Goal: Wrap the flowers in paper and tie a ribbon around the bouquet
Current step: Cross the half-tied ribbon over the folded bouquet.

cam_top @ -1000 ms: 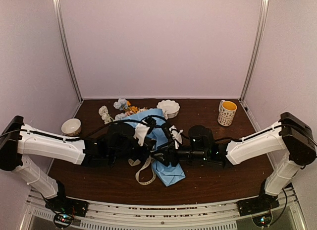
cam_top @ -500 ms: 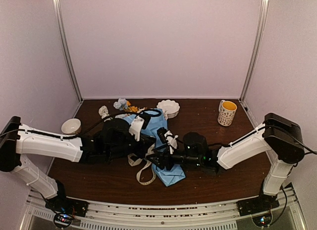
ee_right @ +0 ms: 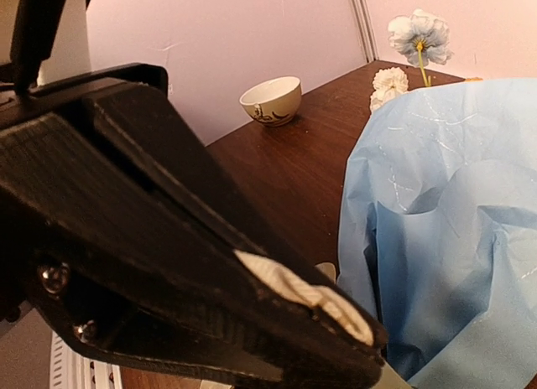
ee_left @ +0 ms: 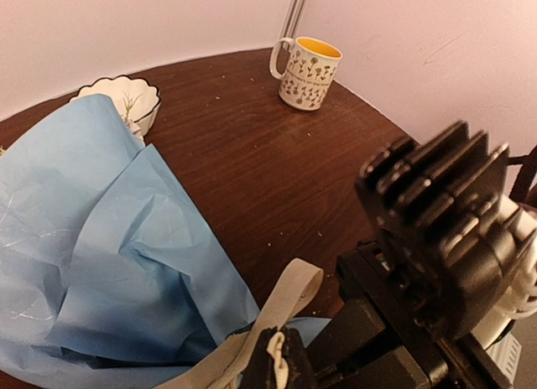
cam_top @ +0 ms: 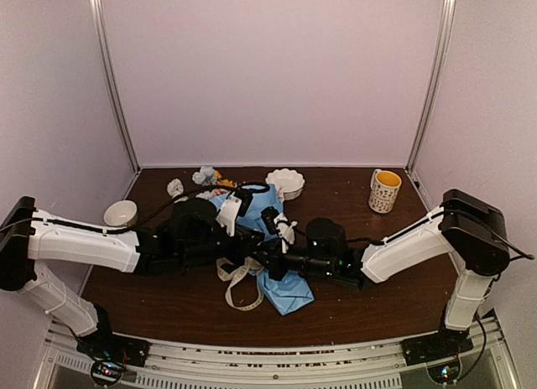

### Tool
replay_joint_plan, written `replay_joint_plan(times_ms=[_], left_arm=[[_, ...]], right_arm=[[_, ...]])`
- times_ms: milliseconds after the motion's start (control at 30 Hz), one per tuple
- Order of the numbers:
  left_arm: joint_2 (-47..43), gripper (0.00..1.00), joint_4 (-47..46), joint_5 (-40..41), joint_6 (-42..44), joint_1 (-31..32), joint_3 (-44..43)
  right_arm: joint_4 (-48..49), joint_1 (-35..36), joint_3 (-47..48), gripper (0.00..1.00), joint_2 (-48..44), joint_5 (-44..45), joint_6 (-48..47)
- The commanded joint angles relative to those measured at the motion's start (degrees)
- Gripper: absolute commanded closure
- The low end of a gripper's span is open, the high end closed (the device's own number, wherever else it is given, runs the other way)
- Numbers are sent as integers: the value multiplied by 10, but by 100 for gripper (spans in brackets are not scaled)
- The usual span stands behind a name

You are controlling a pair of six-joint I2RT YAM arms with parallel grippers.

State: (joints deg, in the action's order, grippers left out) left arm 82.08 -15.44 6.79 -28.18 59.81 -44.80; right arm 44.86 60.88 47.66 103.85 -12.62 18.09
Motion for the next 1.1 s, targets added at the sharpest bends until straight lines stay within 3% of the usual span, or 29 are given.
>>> replay_joint_plan(times_ms=[0, 33, 100, 200, 267, 367, 467, 567, 933, 1000, 1067], left_arm=[[-2, 99, 21, -20, -9, -10, -19], [0, 72, 47, -19, -8, -13, -31], [1, 36, 116, -13, 1, -17, -62], [-10, 10, 214, -3, 17, -19, -90], [-29, 2, 251, -8, 23, -22, -91], [-69, 2, 272, -23, 6, -46, -51], [-109, 4, 256, -48, -64, -117, 22], [-112, 20, 248, -41, -80, -157, 64], [89, 43, 258, -56, -32, -166, -12], [109, 54, 259, -54, -30, -167, -19], [121, 73, 267, -61, -25, -167, -23]], right_arm=[[7, -9, 5, 100, -5, -12, 3], [3, -11, 4, 100, -6, -14, 4], [-6, -15, 1, 100, -8, -18, 10], [-10, -20, -6, 100, -10, -24, 22], [-15, -21, -6, 100, -10, -28, 21], [-27, -22, -3, 100, -7, -34, 21], [-30, -24, -3, 100, -5, -38, 24], [-30, -25, -3, 100, -6, -41, 25], [-41, -34, -5, 100, -7, -49, 24], [-42, -35, -5, 100, -8, -49, 24], [-44, -36, -5, 100, -10, -49, 23]])
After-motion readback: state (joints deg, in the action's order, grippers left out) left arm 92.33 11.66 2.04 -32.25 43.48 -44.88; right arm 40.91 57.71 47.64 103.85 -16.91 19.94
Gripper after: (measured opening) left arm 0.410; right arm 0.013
